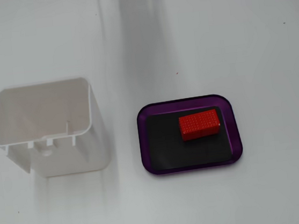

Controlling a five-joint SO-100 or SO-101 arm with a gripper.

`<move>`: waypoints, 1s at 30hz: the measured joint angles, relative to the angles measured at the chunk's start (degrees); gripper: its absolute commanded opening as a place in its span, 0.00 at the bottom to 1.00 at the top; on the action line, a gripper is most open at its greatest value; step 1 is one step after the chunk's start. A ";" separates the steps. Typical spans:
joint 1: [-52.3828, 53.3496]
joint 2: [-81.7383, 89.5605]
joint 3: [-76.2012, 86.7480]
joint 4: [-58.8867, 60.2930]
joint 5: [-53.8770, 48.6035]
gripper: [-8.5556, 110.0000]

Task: Pick up the pen and put it in the pen holder.

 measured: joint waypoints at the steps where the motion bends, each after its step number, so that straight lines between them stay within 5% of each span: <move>1: 0.79 -3.08 -1.76 -0.09 1.23 0.07; 16: 3.43 -38.85 -25.66 -0.62 6.42 0.07; 30: 3.43 -43.42 -28.04 -0.62 6.33 0.09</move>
